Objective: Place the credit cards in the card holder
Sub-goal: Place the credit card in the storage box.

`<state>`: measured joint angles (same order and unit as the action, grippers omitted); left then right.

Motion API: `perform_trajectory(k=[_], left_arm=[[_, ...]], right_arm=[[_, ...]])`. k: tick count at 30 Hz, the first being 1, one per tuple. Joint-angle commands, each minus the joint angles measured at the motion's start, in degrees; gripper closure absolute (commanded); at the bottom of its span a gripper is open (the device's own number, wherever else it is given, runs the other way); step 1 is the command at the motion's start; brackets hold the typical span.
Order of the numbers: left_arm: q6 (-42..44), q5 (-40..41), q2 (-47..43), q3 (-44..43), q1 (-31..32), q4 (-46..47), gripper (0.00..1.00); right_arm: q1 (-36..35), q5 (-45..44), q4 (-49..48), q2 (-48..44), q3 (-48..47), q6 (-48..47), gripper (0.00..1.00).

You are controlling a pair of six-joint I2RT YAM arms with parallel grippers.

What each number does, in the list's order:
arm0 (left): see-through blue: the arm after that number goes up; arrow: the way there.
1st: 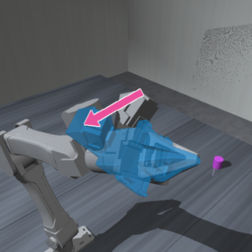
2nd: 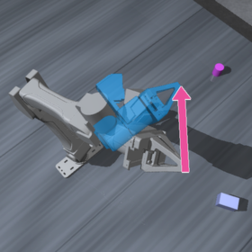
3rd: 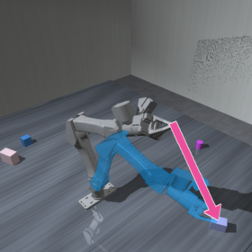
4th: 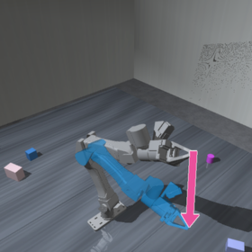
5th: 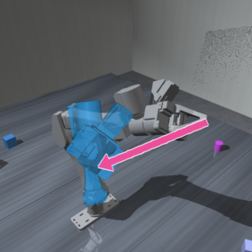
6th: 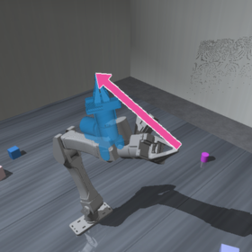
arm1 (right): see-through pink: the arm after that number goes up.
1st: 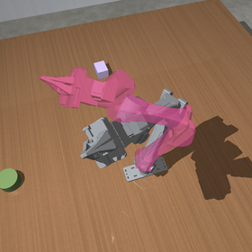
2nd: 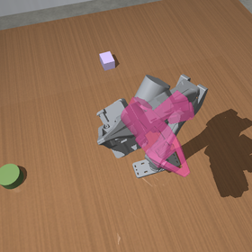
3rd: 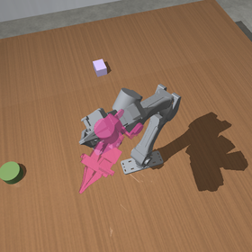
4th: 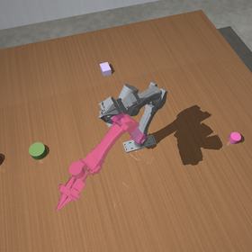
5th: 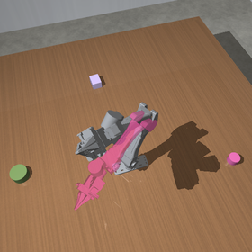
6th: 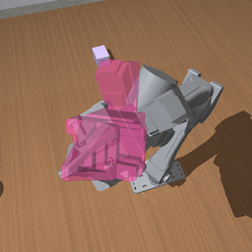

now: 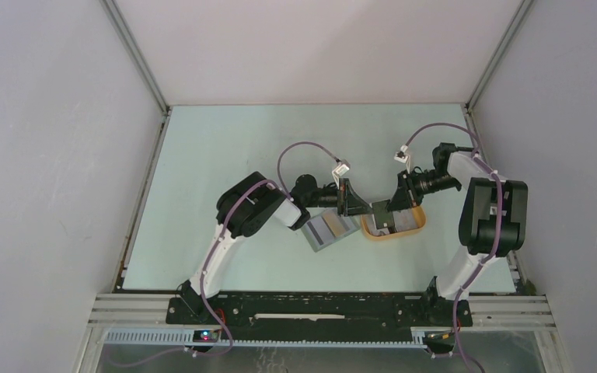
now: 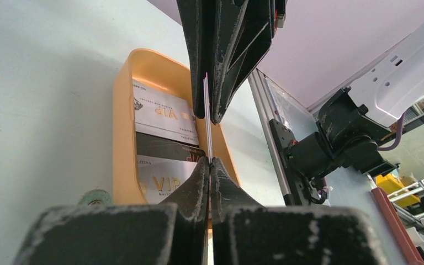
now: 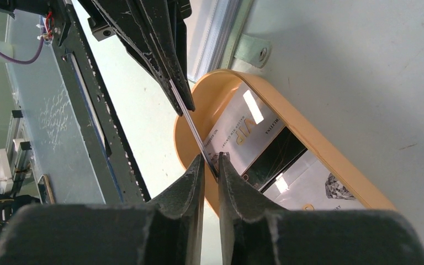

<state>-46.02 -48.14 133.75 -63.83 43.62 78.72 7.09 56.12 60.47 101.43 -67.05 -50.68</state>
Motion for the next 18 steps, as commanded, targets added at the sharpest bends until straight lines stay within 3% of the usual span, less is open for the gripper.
perform_trajectory(k=[1, 13, 18], left_arm=[[1.72, 0.15, 0.44, -2.92, -0.80, 1.73, 1.00], [1.72, 0.39, 0.54, -2.45, -1.16, 1.72, 1.00], [1.47, 1.48, 0.46, -2.02, -1.17, 1.44, 1.00]], right_arm=[[0.72, -1.69, -1.20, 0.56, -1.82, 0.51, 0.79], [1.41, -1.06, -0.55, 0.45, -1.79, -0.38, 0.80], [2.49, -0.06, 1.17, -0.85, -1.91, -2.61, 0.92]])
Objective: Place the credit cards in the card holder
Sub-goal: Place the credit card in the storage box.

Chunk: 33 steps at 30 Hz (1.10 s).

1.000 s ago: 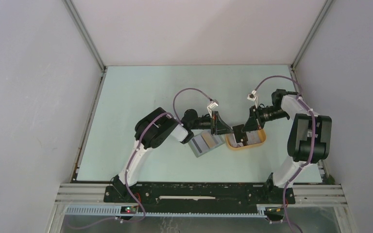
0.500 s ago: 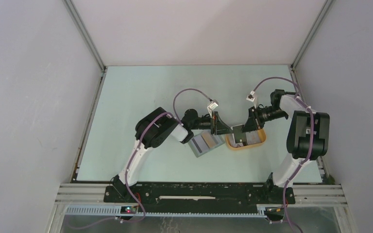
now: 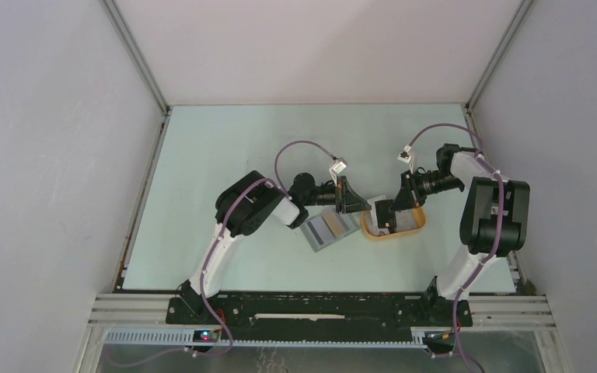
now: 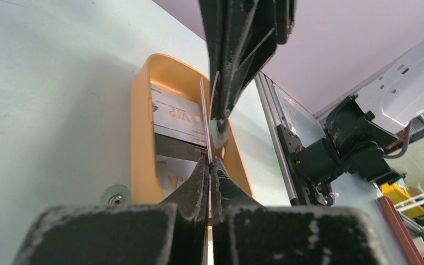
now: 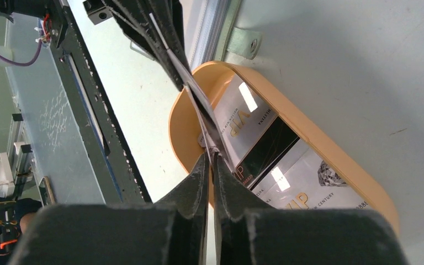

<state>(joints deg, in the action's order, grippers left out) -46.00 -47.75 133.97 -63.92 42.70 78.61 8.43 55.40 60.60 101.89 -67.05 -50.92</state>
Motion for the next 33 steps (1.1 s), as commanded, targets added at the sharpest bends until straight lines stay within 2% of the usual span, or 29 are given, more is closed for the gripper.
perform_trajectory(k=[1, 3, 14, 22, 24, 27, 33], left_arm=[[1.31, 1.29, 0.28, -1.85, -0.27, 1.53, 1.00], [1.18, 1.62, 0.32, -1.63, -0.29, 1.45, 1.00], [2.06, 5.24, -1.15, -0.06, -0.22, -2.13, 1.00], [2.60, 8.18, -3.03, 0.33, 1.47, -7.57, 0.99], [3.67, 9.31, -4.08, 0.38, 2.28, -9.76, 0.94], [5.70, 10.38, -5.10, -0.11, 3.31, -14.04, 0.91], [8.85, 14.04, -8.68, 0.16, 3.84, -21.60, 0.72]], right_arm=[[1.42, 1.02, 1.93, -1.68, -2.03, -3.17, 0.95], [2.10, 1.64, 3.06, -2.37, -2.20, -4.36, 1.00], [5.00, 5.44, 8.33, -7.27, -2.62, -10.82, 1.00], [8.26, 7.38, 8.34, -9.49, -2.59, -9.13, 1.00], [9.01, 7.45, 8.32, -9.67, -2.63, -8.53, 1.00], [9.81, 7.71, 8.81, -9.69, -2.98, -8.04, 1.00], [10.29, 7.67, 10.68, -9.53, -3.67, -9.04, 1.00]])
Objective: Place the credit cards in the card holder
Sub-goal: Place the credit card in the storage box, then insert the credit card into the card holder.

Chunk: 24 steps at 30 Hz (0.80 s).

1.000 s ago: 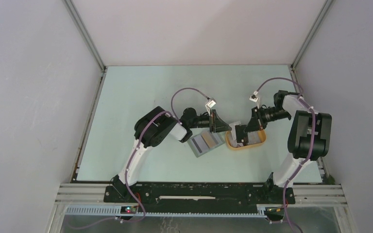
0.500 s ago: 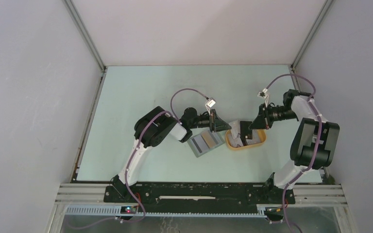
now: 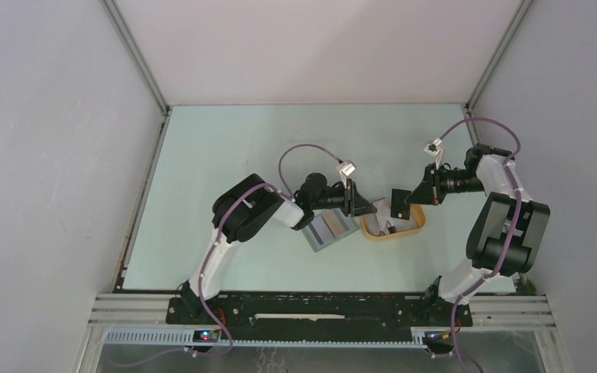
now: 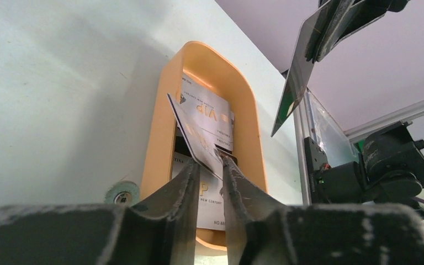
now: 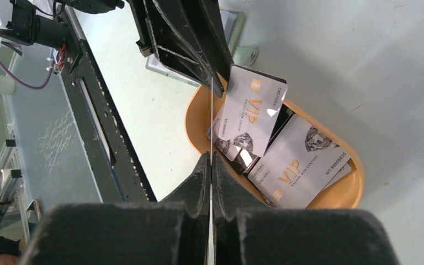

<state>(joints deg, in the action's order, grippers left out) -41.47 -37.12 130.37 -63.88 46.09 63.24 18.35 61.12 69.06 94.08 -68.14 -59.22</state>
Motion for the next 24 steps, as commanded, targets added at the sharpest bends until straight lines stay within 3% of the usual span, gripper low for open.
perform_trajectory(k=[1, 8, 15, 24], left_arm=[[5.17, 4.31, -6.03, 0.54, 0.49, -7.58, 0.69], [13.67, 12.73, -15.60, 3.74, 0.49, -19.54, 0.57], [19.51, 23.61, -29.21, 13.20, 0.41, -23.60, 0.54], [22.82, 33.32, -47.29, 32.05, 0.81, -22.59, 0.48]], right_arm=[[0.38, 2.04, 2.61, -1.78, -2.75, -0.91, 1.00], [0.25, 2.68, 4.09, -2.80, -3.23, -1.75, 1.00], [-2.62, 2.58, 3.32, -4.38, -3.27, -0.09, 1.00], [-17.51, -1.83, -4.79, -4.35, -3.38, 11.66, 1.00]])
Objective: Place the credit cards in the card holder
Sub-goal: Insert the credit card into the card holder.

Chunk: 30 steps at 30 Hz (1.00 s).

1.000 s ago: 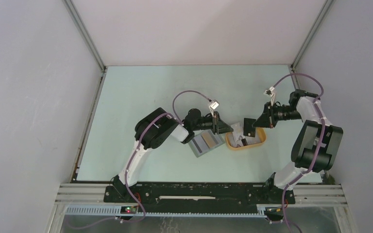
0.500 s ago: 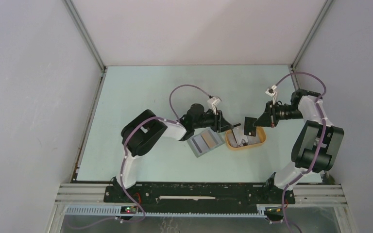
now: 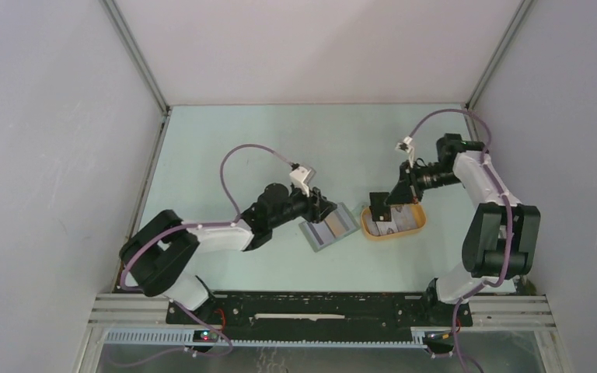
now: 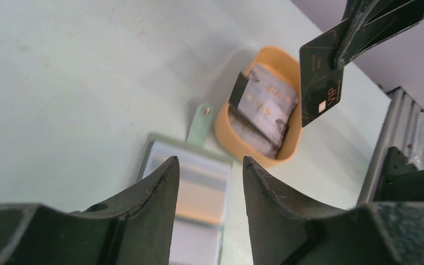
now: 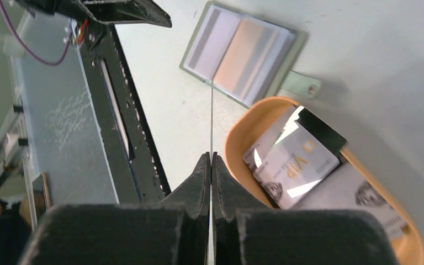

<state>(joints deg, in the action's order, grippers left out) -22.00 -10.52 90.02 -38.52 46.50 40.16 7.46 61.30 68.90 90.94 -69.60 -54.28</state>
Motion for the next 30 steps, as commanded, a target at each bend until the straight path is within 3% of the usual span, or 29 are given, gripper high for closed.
perform_trajectory(k=[1, 8, 10, 13, 14, 19, 22, 26, 30], left_arm=[[3.44, 7.77, -9.23, 8.82, 0.43, 0.48, 0.47], [2.40, 17.88, -28.27, 20.97, 0.52, -5.12, 0.38], [1.36, 21.15, -35.15, 24.17, 0.47, -7.94, 0.28], [-1.27, 25.81, -47.46, 29.59, 0.47, -11.12, 0.02], [-2.72, 27.13, -51.32, 31.63, 0.39, -11.76, 0.00], [-8.87, 28.60, -67.50, 39.45, 0.16, -15.48, 0.00], [-12.12, 28.00, -72.07, 41.76, 0.14, -17.67, 0.00], [-15.13, 26.90, -70.71, 43.51, 0.16, -15.76, 0.03], [-16.27, 26.11, -63.88, 43.04, 0.10, -12.36, 0.07]], right_arm=[[-9.03, -2.83, -5.54, -0.62, -2.17, 8.14, 1.00], [-21.57, -6.54, -7.78, 7.42, -8.64, 14.03, 1.00], [-24.40, -7.76, -8.08, 10.03, -10.32, 15.02, 1.00], [-27.95, -9.84, -8.36, 14.22, -12.89, 16.51, 1.00], [-28.67, -10.22, -8.27, 15.38, -13.86, 16.90, 1.00], [-29.70, -10.07, -8.67, 20.24, -16.28, 18.94, 1.00], [-30.04, -9.82, -8.77, 22.89, -16.95, 19.92, 1.00], [-30.23, -9.16, -8.44, 25.38, -18.37, 20.71, 1.00], [-30.23, -9.10, -7.92, 27.63, -19.57, 21.03, 1.00]])
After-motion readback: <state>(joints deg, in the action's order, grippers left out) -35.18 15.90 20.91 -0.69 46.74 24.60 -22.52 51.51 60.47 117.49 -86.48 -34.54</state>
